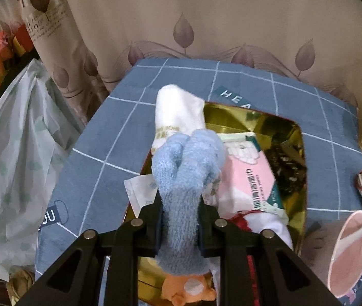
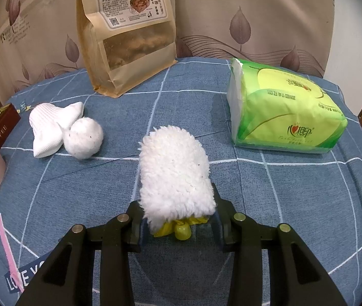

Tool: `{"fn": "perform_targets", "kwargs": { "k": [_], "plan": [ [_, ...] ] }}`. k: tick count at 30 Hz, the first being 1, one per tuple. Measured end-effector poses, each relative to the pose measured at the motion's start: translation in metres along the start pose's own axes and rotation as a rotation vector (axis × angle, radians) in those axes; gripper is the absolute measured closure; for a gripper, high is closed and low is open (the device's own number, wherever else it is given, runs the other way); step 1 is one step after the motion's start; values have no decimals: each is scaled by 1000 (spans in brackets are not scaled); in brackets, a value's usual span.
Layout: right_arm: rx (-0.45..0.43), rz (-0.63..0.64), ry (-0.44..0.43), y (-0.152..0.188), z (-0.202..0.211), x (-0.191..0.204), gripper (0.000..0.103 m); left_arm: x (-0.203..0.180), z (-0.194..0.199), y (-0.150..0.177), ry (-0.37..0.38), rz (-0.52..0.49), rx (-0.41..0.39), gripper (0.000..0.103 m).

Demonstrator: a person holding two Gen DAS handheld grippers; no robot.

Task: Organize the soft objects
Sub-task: 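Carry the blue fuzzy sock into the tin tray and open the left gripper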

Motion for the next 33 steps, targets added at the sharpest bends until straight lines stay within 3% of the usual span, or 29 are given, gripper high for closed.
{"fn": "perform_targets", "kwargs": {
  "k": [13, 17, 25, 33],
  "plan": [
    [-2, 13, 24, 1, 1, 3, 65, 15, -22, 5, -33, 15, 30, 81],
    [-2, 17, 28, 2, 1, 4, 65, 17, -18, 3, -24, 24, 23, 75],
    [-3, 20, 32, 2, 1, 4, 65, 14, 2, 6, 16, 8, 27, 47],
    [-3, 21, 32, 2, 1, 5, 65, 11, 41, 8, 35, -15, -29, 46]
  ]
}}
Point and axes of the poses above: each gripper's, at about its wrist camera, not at the fingertips, and z roughly against the way its jaws point, x to its left, y to its underside, the point moved 1 cm from there along -z, roughly the way its jaws point, and after that the axes turned 10 degrees about y, right-handed, at the moved point
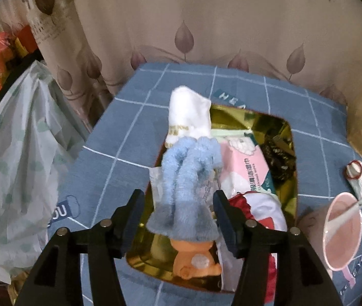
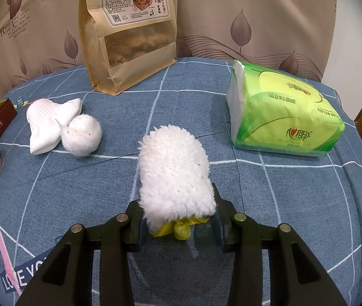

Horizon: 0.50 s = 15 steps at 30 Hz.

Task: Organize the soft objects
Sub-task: 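Carry the blue fuzzy sock into the tin tray and open the left gripper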

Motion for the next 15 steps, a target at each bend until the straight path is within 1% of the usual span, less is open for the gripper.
{"fn": "perform_targets", "kwargs": {
  "k": [3, 6, 11, 13, 15],
  "plan": [
    [0, 0, 1, 0, 0, 0, 64, -2, 20, 5, -21, 1, -48, 46],
    [0, 1, 0, 0, 0, 0, 64, -5, 37, 17, -37, 13, -96, 46],
    [-1, 1, 1, 0, 0, 0, 64, -14, 46, 55, -38, 13, -117, 46],
    [-2, 1, 0, 0, 1, -1, 64, -20, 47, 71, -60, 7, -124, 46],
    [-3, 1, 1, 0, 1, -1, 65, -26, 48, 83, -42, 1, -129, 46]
  ]
}}
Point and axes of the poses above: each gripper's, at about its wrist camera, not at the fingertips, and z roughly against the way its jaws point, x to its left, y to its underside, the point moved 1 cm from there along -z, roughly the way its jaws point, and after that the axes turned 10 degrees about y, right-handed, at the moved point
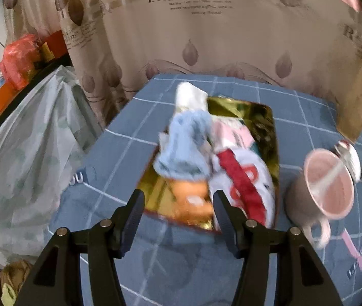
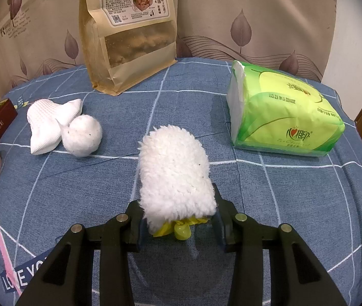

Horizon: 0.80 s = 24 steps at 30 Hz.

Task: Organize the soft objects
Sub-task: 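Carry the blue fuzzy sock into the tin tray and open the left gripper, then carry the white fluffy toy into the tin tray and open the right gripper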

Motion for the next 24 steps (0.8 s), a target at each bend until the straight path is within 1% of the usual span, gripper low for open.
{"fn": "perform_targets", "kwargs": {
  "k": [1, 2, 4, 5, 8, 11, 13, 17, 19, 21, 24],
  "plan": [
    [-2, 1, 3, 0, 0, 0, 66, -5, 2, 7, 25, -8, -3, 46],
    [-3, 3, 6, 0, 0, 1, 67, -8, 3, 11, 33, -15, -10, 46],
    [-5, 8, 13, -1, 1, 2, 68, -14, 5, 18, 32, -32, -26, 46],
    [-7, 12, 13, -1, 1, 3, 69, -18, 6, 20, 16, -49, -40, 46],
    [-8, 12, 12, -1, 1, 2, 70, -28, 12, 27, -71, -117, -105, 46],
    [-9, 20, 26, -1, 2, 3, 71, -31, 13, 31, -86, -150, -141, 44],
    [-8, 39, 48, -2, 3, 7, 71, -29, 11, 31, -72, -151, -144, 43],
    [-3, 49, 64, -5, 8, 15, 72, -26, 7, 35, -81, -150, -138, 43],
    [-3, 51, 61, -7, 12, 20, 72, -26, 7, 36, -76, -150, -140, 43],
    [-13, 70, 63, -9, 17, 28, 72, -24, 8, 36, -53, -143, -139, 43],
    [-26, 86, 55, -16, 25, 40, 72, -21, 7, 36, -50, -127, -137, 43]
  ]
}}
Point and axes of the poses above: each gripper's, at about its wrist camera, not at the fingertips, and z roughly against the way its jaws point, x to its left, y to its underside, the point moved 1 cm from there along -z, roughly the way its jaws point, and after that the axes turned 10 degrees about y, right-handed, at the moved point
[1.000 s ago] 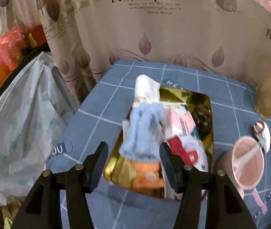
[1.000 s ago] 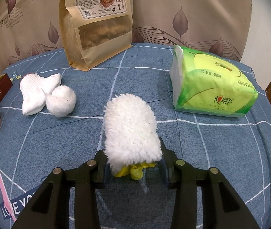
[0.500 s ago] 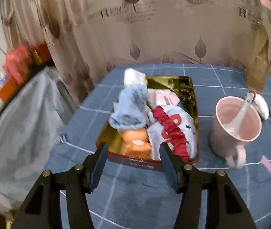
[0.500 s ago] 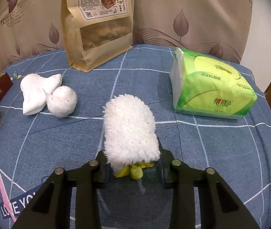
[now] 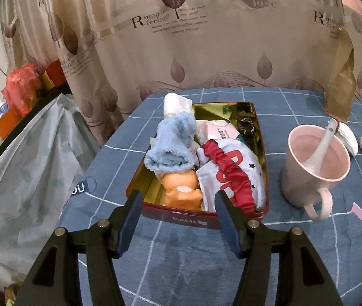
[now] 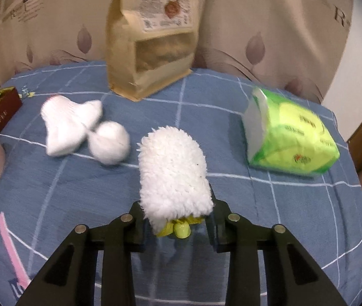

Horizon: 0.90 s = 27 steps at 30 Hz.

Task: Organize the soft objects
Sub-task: 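Carry the white fluffy toy into the tin tray and open the right gripper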

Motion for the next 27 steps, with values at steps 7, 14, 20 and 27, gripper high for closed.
{"fn": "perform_targets", "kwargs": {
  "k": [7, 14, 20, 27],
  "plan": [
    [-43, 35, -61, -26, 27, 31, 72, 15, 1, -2, -12, 57, -12, 43],
    [-89, 90, -168, -53, 60, 80, 72, 30, 1, -2, -3, 116, -9, 43],
    [-124, 151, -263, -70, 83, 130, 72, 44, 3, -3, -7, 174, -12, 43],
    [-148, 218, -344, -89, 100, 187, 72, 59, 4, -3, -26, 233, -20, 43]
  ]
}}
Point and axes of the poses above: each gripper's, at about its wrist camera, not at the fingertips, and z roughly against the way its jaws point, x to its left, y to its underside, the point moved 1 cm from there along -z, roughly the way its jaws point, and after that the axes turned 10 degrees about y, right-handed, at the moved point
